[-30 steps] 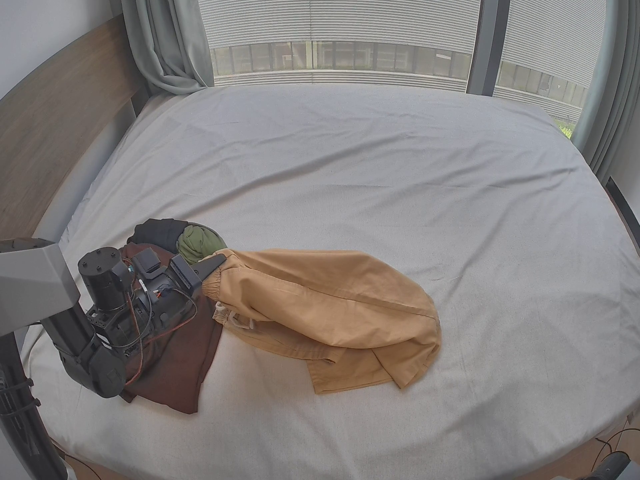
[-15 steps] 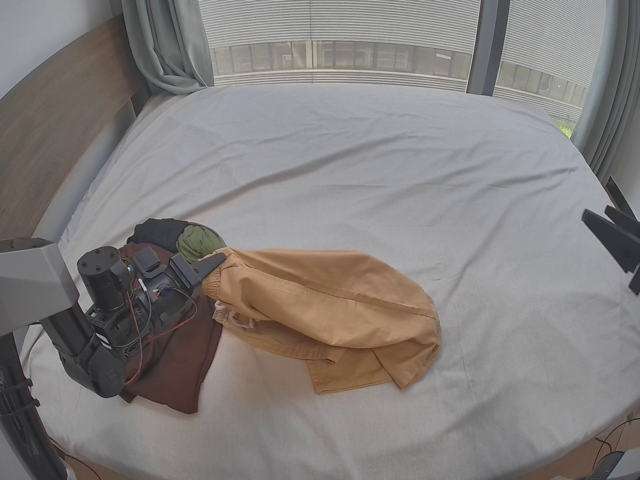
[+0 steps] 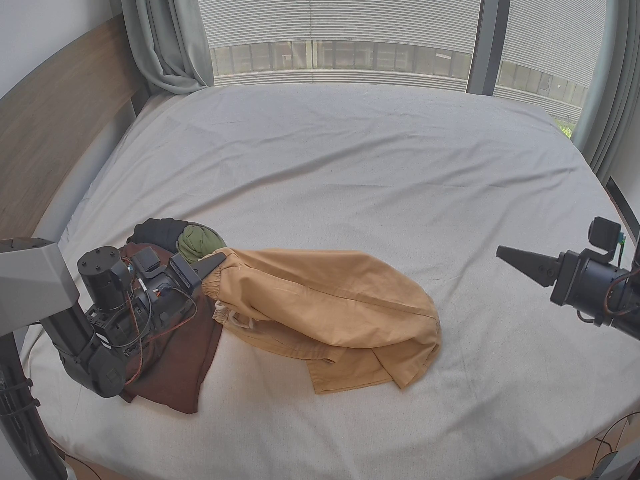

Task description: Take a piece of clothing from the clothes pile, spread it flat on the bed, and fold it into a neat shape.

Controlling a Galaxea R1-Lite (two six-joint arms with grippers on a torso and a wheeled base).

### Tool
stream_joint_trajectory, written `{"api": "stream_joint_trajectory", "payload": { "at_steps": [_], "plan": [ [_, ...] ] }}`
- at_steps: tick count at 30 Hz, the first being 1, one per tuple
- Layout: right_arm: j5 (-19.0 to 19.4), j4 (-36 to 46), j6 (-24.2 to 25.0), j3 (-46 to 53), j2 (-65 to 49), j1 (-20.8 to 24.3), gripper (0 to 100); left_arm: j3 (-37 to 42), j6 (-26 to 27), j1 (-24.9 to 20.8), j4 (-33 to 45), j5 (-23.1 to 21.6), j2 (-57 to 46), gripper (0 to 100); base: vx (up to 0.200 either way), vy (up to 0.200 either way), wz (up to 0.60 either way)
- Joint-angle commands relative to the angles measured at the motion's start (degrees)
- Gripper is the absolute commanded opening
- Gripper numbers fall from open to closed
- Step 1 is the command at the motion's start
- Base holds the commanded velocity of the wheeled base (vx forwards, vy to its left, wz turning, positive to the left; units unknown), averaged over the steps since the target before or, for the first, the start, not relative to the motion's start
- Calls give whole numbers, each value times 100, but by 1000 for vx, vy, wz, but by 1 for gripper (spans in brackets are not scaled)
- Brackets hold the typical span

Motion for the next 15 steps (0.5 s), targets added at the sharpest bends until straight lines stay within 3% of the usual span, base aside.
{"api": "stream_joint_trajectory", "payload": {
  "at_steps": [1, 8, 15],
  "plan": [
    [118, -80, 32, 137, 576, -25, 100, -21, -2, 9, -1, -1, 58, 0, 0, 0, 0],
    [461, -511, 49, 313, 1261, -377, 100, -38, -2, 44, 8, -1, 58, 0, 0, 0, 0],
    [461, -1504, 128, 620, 2325, -350, 100, -74, -2, 62, 8, -1, 66, 0, 0, 0, 0]
  ]
}}
